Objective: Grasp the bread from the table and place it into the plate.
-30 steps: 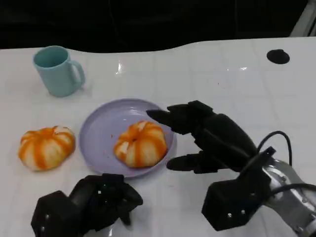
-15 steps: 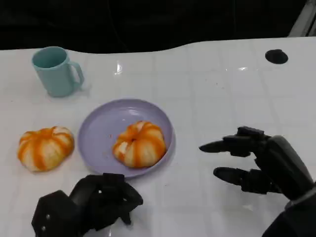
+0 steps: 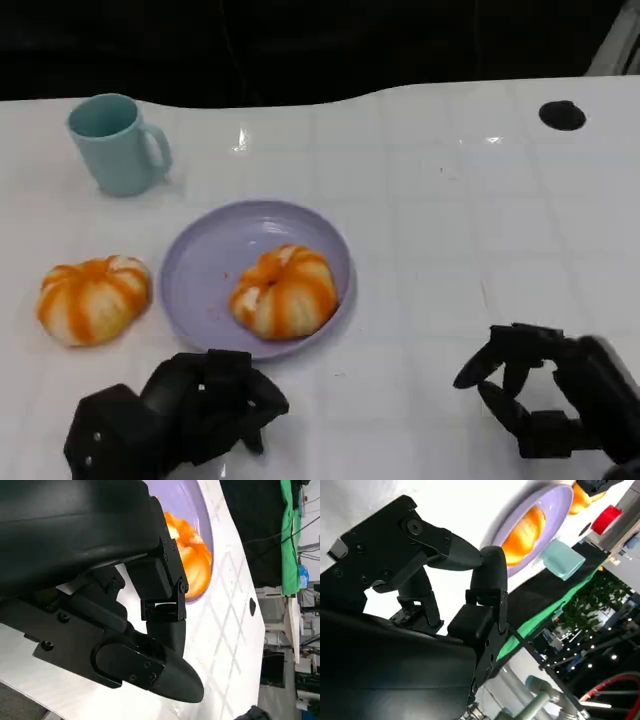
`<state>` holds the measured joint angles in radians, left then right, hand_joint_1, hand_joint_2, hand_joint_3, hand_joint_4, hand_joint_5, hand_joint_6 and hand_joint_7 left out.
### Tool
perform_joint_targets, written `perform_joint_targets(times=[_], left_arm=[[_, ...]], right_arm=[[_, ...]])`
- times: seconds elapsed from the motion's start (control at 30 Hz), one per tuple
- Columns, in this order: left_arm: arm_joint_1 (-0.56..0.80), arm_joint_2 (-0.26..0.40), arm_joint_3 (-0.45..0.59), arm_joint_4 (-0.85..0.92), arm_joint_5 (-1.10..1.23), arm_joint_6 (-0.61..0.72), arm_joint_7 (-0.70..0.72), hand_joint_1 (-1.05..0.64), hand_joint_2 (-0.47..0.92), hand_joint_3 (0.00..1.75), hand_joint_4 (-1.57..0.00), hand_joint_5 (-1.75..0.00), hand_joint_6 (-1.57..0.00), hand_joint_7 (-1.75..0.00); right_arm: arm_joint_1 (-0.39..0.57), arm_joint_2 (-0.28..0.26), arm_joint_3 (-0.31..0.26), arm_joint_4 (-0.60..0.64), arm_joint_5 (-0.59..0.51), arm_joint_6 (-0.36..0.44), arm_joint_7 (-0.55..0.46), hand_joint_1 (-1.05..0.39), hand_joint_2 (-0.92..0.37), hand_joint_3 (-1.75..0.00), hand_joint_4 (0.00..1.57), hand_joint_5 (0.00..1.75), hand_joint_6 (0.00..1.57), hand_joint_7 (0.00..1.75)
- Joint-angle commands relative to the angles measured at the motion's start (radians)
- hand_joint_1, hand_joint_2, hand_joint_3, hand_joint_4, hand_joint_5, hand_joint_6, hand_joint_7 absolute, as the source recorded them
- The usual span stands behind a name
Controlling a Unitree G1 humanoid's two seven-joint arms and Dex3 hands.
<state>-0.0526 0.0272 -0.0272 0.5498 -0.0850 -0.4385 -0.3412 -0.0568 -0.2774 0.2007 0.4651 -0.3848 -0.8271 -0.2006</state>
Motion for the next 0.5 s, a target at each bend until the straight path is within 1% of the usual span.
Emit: perform_joint_targets(times=[0.03,0.2,0.33,0.5], left_arm=[[-0.005,0.023,0.014,0.016,-0.002,0.0,-0.001,-0.97,0.9,0.0,-0.99,-1.42,-1.24,-0.74],[-0.004,0.03,0.014,0.024,0.003,-0.01,-0.003,-0.97,0.9,0.0,-0.99,-1.41,-1.23,-0.75],[0.003,0.029,0.013,0.024,-0.003,-0.018,-0.011,-0.97,0.9,0.0,-0.98,-1.41,-1.21,-0.78],[0.014,0.027,0.013,0.008,-0.004,-0.011,-0.005,-0.98,0.9,0.0,-1.0,-1.41,-1.23,-0.76]], right_arm=[[0.016,0.019,-0.015,0.029,0.017,-0.004,-0.003,-0.28,-0.45,-1.18,0.8,1.74,0.79,1.3],[0.013,0.025,-0.005,0.07,-0.035,-0.035,-0.034,-0.31,-0.42,-1.21,0.81,1.73,0.81,1.32],[0.006,0.03,-0.004,0.098,-0.056,-0.067,-0.051,-0.32,-0.38,-1.25,0.82,1.71,0.81,1.32],[0.015,0.031,-0.009,0.078,-0.067,-0.059,-0.053,-0.33,-0.4,-1.21,0.8,1.72,0.79,1.31]])
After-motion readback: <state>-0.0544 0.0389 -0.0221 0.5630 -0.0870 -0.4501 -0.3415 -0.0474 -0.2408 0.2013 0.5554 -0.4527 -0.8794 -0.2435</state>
